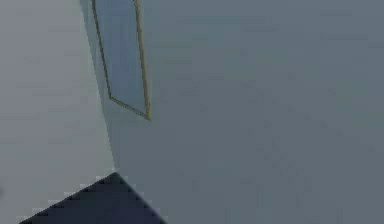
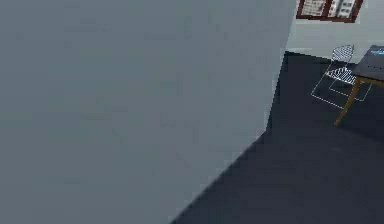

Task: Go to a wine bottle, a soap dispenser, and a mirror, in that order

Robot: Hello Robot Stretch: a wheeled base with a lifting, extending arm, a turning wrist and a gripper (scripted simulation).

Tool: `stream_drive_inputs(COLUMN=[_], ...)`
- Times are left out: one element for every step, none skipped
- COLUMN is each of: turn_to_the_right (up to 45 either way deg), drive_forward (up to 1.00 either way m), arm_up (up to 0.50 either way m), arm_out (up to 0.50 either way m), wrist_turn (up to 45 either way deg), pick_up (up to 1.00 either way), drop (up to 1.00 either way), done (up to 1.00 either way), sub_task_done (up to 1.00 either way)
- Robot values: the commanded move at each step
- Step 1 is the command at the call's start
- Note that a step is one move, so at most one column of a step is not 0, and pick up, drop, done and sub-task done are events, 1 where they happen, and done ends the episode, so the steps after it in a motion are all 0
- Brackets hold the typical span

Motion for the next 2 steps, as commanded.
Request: stream_drive_inputs(turn_to_the_right=[0.0, -24.0], drive_forward=[0.4, 0.0], arm_up=[0.0, 0.0], arm_out=[0.0, 0.0], wrist_turn=[0.0, 0.0], pick_up=[0.0, 0.0], drop=[0.0, 0.0], done=[0.0, 0.0], sub_task_done=[0.0, 0.0])
